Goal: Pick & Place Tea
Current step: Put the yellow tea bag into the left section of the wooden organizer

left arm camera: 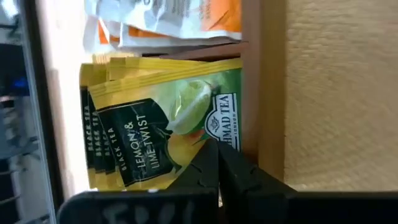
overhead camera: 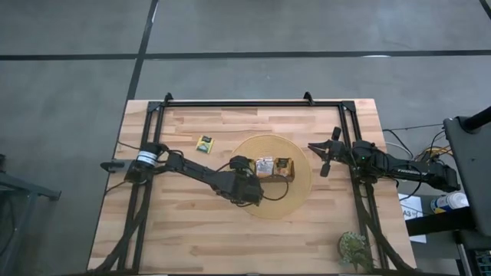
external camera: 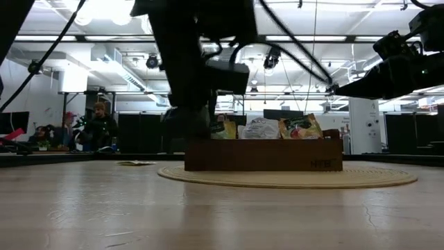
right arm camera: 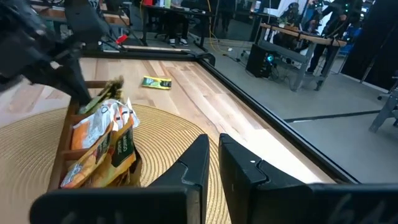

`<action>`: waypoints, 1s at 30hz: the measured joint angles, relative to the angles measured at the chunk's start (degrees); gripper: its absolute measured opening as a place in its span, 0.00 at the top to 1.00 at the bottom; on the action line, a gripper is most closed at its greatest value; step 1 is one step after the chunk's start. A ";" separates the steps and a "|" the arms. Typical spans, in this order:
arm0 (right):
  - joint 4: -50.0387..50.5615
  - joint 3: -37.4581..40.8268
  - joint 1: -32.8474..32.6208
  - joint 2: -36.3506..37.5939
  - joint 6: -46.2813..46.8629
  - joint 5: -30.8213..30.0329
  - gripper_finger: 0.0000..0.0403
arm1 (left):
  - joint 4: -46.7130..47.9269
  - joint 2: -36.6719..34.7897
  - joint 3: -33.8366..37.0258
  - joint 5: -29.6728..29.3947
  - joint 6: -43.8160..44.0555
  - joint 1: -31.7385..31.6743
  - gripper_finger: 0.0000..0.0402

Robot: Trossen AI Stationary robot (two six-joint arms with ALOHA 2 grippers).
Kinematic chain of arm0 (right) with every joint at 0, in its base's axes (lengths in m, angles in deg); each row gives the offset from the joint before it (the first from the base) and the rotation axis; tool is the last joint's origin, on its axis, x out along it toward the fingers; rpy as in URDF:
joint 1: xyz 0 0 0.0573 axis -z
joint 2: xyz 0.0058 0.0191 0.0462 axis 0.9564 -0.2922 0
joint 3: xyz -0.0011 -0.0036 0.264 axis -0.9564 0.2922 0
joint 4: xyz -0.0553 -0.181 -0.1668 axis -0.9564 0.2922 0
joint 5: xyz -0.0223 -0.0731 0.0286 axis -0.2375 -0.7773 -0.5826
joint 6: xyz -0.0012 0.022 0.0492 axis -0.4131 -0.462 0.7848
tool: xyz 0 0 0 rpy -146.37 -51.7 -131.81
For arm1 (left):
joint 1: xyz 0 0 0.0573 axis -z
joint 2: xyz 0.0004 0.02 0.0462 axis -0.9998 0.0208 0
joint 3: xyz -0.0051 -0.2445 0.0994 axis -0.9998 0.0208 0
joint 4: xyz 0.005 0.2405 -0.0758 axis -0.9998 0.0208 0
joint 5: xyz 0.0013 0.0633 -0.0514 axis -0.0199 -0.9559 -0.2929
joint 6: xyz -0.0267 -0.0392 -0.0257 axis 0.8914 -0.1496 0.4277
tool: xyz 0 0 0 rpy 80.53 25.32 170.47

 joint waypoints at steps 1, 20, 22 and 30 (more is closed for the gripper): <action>0.00 0.00 -0.01 0.00 0.01 0.00 0.92 | 0.78 0.04 -1.34 0.53 -0.32 0.08 1.00; 0.04 0.00 0.00 0.02 0.00 0.02 0.92 | 25.07 -0.09 -18.12 -9.69 10.07 0.40 1.00; 0.04 0.00 -0.01 0.02 0.00 0.00 0.92 | 29.08 -0.39 -18.14 -10.40 13.33 0.40 1.00; 0.07 0.00 -0.01 0.02 0.00 0.02 0.92 | 34.05 -7.33 -13.81 -11.52 19.43 -0.71 1.00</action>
